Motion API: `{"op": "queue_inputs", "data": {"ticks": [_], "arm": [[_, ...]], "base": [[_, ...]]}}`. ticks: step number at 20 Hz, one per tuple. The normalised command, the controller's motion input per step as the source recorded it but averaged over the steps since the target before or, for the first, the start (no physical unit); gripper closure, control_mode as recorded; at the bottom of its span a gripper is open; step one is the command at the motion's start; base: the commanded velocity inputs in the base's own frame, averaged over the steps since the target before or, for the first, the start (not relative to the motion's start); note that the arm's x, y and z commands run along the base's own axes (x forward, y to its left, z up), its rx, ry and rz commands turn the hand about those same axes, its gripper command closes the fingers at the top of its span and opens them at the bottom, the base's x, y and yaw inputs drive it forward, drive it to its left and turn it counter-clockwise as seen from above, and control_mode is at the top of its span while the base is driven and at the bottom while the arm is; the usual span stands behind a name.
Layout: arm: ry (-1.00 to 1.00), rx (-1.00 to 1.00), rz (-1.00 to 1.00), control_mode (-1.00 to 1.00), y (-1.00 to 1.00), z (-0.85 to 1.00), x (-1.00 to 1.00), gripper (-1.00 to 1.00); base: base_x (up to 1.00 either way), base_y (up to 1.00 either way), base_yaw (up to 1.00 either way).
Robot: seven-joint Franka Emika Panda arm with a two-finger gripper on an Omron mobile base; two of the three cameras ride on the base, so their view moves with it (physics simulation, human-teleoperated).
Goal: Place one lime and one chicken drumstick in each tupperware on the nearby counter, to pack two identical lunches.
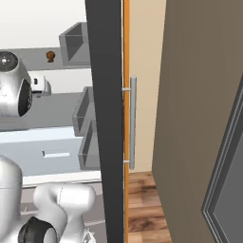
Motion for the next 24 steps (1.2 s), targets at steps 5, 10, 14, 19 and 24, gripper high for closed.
{"op": "queue_inputs", "data": {"ticks": [5, 10, 14, 19, 24], "arm": [[0.14, -0.03, 0.00, -1.00, 0.00, 0.97, 0.80, -1.00], [0.01, -0.09, -0.02, -1.00, 0.00, 0.34, 0.52, -1.00], [-0.02, -0.08, -0.04, -1.00, 0.05, -0.11, 0.44, -1.00], [-0.11, -0.02, -0.08, -1.00, 0.10, -0.08, 0.76, -1.00], [-0.17, 0.01, -0.04, -1.00, 0.14, -0.06, 0.57, -1.00]], "base": [[0.00, 0.00, 0.00], [0.00, 0.00, 0.00], [0.00, 0.00, 0.00], [0.00, 0.00, 0.00], [0.00, 0.00, 0.00]]}}
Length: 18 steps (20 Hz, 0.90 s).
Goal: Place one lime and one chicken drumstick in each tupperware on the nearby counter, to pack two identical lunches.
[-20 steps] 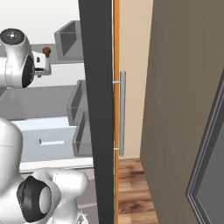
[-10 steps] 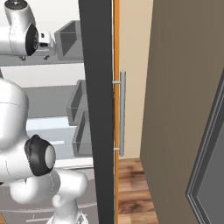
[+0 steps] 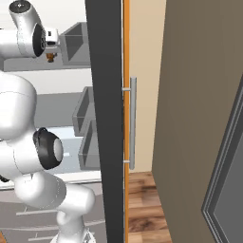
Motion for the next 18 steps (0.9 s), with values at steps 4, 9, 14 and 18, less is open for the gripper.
{"op": "queue_inputs", "data": {"ticks": [4, 9, 14, 18], "arm": [[-0.06, 0.03, 0.00, -1.00, 0.02, 0.00, 0.04, -1.00], [0.00, 0.00, 0.00, -1.00, 0.21, -0.41, 0.33, -1.00], [0.00, 0.00, 0.00, -1.00, 0.11, 0.00, 0.49, -1.00], [0.00, 0.01, 0.00, -1.00, 0.27, 0.00, 0.72, -1.00]], "base": [[0.00, 0.00, 0.00], [0.00, 0.00, 0.00], [0.00, 0.00, 0.00], [0.00, 0.00, 0.00]]}}
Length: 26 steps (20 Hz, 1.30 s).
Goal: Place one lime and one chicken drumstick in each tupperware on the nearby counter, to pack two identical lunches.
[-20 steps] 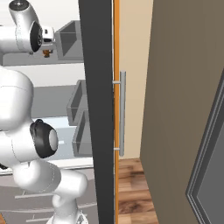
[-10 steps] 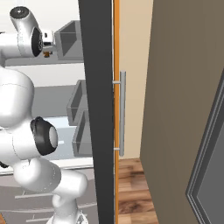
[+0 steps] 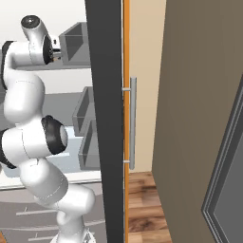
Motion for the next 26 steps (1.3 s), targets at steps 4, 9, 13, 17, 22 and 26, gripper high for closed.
{"op": "queue_inputs", "data": {"ticks": [4, 9, 13, 17, 22, 26], "arm": [[0.00, 0.00, 0.00, -1.00, 0.34, 0.00, 0.82, -1.00], [0.06, 0.00, 0.00, -1.00, 0.08, 0.00, 0.77, -1.00], [0.07, 0.00, 0.00, -1.00, 0.02, 0.00, 0.28, -1.00], [0.11, 0.00, 0.00, -1.00, 0.12, -0.07, 0.34, -1.00], [0.12, 0.00, 0.00, -1.00, 0.06, -0.06, 0.38, 1.00], [0.00, 0.00, 0.00, -1.00, 0.00, 0.00, 0.00, 1.00]], "base": [[0.00, 0.00, 0.00], [0.00, 0.00, 0.00], [0.00, 0.00, 0.00], [0.00, 0.00, 0.00], [0.00, 0.00, 0.00], [0.00, 0.00, 0.00]]}}
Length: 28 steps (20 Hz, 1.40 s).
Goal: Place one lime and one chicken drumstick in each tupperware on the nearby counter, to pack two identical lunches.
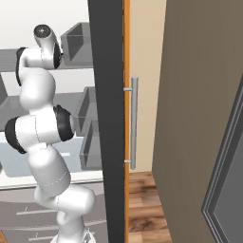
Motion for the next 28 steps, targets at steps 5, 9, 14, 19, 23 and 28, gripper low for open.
{"op": "queue_inputs", "data": {"ticks": [5, 9, 14, 19, 23, 28], "arm": [[-0.09, -0.05, 0.00, -1.00, 0.36, 0.05, -0.53, 1.00], [-0.29, -0.04, 0.00, -1.00, 0.60, 0.52, -1.00, 1.00], [-0.11, 0.08, -0.01, -1.00, 0.28, 0.34, -1.00, 1.00], [0.01, 0.22, -0.03, -1.00, 0.09, 0.37, -1.00, 1.00], [0.12, 0.26, -0.04, -1.00, 0.04, 0.55, -1.00, 1.00], [0.19, 0.10, 0.00, -1.00, 0.00, -0.44, -1.00, 1.00]], "base": [[0.00, 0.00, 0.00], [0.00, 0.00, 0.00], [0.00, 0.00, 0.00], [0.00, 0.00, 0.00], [0.00, 0.00, 0.00], [0.00, 0.00, 0.00]]}}
